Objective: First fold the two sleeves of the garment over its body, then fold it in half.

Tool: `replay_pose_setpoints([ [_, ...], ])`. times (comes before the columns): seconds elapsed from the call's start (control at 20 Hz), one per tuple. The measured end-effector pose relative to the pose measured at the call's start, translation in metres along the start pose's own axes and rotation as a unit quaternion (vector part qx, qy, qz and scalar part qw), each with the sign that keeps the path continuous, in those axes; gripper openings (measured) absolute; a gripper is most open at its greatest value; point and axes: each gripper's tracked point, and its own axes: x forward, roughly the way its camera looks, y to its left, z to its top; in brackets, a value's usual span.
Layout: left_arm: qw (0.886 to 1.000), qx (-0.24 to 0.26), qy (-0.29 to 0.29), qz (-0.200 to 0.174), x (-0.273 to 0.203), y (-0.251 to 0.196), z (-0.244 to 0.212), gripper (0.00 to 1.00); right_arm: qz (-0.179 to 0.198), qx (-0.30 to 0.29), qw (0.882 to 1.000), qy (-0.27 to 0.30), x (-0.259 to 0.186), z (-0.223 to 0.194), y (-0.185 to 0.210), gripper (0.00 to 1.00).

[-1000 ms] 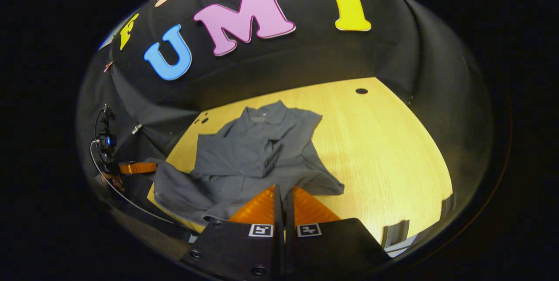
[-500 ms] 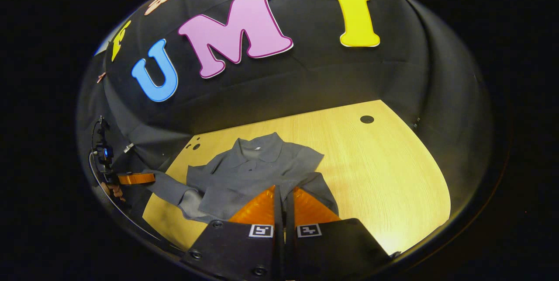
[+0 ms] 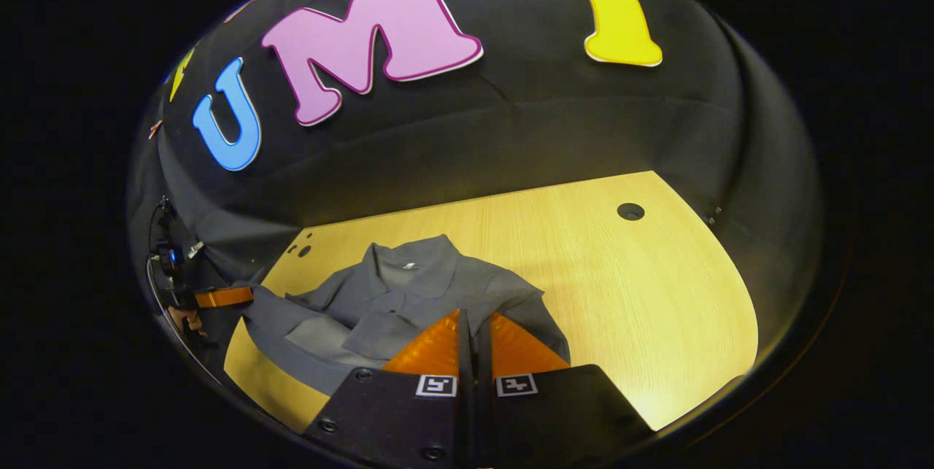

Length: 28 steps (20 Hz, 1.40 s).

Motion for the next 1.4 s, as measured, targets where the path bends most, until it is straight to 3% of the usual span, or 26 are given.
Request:
replay_pose_setpoints([
  [0.2,1.0,0.002,0.009,0.015,0.03,0.015,0.0,0.02,-0.007,0.012,1.0,0.014,0.034,-0.007,-0.015,0.05],
  [0.35,0.999,0.006,0.016,0.033,0.053,0.022,-0.003,0.05,-0.013,0.013,1.0,0.021,0.06,-0.014,-0.022,0.05],
  [0.5,0.998,0.034,0.02,0.045,0.077,0.019,0.0,0.05,-0.038,0.001,0.999,0.035,0.078,-0.029,-0.035,0.05],
  [1.1,0.991,0.061,0.081,0.082,0.136,0.041,-0.051,0.05,-0.067,-0.067,0.992,0.085,0.109,-0.075,-0.055,0.05],
  [1.4,0.988,0.092,0.083,0.097,0.135,0.038,-0.051,0.08,-0.075,-0.013,0.992,0.101,0.111,-0.082,-0.057,0.1],
])
